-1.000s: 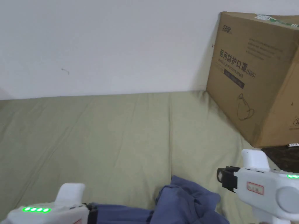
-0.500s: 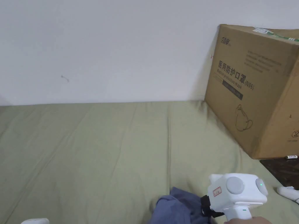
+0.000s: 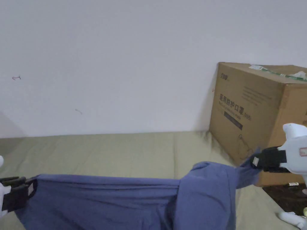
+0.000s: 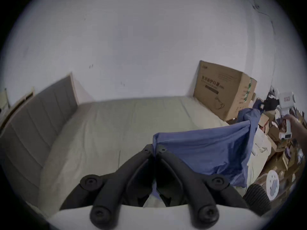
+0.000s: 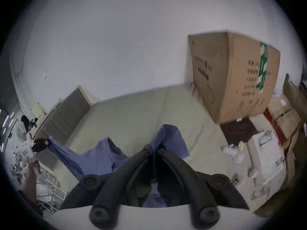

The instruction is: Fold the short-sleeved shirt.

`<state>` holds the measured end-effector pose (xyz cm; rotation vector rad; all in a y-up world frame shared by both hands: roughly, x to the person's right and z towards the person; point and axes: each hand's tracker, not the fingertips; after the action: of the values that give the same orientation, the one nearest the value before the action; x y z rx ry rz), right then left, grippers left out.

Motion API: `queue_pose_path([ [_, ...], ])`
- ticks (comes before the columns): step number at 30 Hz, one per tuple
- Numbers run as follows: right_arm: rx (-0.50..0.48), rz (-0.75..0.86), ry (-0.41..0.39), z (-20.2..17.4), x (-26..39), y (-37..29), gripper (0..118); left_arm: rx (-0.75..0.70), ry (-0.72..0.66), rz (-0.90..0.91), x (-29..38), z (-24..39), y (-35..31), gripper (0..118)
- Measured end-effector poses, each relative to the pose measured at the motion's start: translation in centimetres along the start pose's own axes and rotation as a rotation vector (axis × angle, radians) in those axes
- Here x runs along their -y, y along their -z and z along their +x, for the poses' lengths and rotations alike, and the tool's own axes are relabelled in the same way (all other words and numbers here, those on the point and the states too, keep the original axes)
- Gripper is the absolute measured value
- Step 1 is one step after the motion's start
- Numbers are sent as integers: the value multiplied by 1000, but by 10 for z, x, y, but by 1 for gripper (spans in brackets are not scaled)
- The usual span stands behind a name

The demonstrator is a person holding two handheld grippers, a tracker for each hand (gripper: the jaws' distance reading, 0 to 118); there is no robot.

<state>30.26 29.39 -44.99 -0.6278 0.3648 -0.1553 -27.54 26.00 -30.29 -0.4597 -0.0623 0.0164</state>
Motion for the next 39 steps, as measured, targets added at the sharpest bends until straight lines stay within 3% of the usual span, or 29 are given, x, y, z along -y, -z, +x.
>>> queue_pose_path([
  [4,32,128,-109,-39,-37,-50,2,10,55,70,-53,11,-28,1],
  [12,61,232,-170,-77,-106,-89,2,-32,136,151,-132,16,-49,1],
  [17,71,248,-158,-90,-154,-80,2,-64,110,165,-172,8,-37,1],
  [30,120,324,-91,-108,-276,24,2,-143,-16,212,-254,-31,77,1],
  [39,186,321,-106,-89,-284,128,2,-205,-5,227,-246,-35,170,1],
])
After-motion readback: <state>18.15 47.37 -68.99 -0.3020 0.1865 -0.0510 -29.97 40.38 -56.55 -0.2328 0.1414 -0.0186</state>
